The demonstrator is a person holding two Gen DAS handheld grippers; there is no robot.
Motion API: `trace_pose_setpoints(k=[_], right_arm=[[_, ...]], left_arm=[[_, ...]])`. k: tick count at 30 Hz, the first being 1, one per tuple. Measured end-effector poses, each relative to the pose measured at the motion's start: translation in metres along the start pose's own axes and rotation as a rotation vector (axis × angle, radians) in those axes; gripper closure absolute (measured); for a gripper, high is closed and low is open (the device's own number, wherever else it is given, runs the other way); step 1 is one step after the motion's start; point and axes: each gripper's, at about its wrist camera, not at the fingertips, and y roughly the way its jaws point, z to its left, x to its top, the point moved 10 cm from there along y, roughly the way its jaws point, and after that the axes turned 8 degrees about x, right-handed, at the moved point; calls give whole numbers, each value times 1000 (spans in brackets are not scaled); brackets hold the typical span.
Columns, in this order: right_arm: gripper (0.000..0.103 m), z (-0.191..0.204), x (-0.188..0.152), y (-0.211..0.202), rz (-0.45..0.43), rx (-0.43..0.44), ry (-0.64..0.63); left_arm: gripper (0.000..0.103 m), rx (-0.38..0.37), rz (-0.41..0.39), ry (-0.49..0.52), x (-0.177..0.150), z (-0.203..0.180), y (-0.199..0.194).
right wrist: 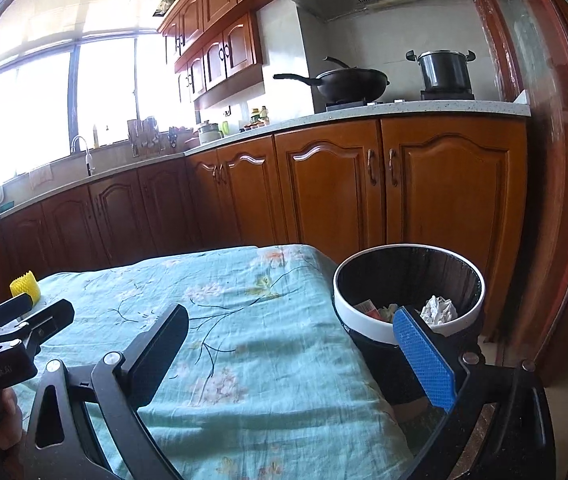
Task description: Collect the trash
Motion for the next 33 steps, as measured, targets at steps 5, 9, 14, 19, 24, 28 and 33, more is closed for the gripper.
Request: trace_pose_setpoints(k=[5, 9, 14, 19, 24, 28, 33], right_arm=[[0, 2, 1, -3, -8, -11, -14], [0, 1, 1, -4, -9, -16, -10], [0, 2, 1, -4, -7, -13, -8], [0, 3, 1, -4, -7, -10, -11], [0, 4, 0, -6, -7, -6, -10], [0, 4, 0, -7, -10, -4, -11], [0, 4, 1, -8, -11, -3, -11]], left_arm=[[1, 11, -8, 8, -2, -2, 5], [1, 11, -2, 17, -5, -2, 10], [1, 16, 3, 29, -4, -1, 13], [1, 13, 5, 29, -3, 1, 15], [1, 15, -6, 34, -3, 2, 14], [1, 1, -17, 31, -4, 1, 13], [1, -10, -30, 35, -4, 1, 10]])
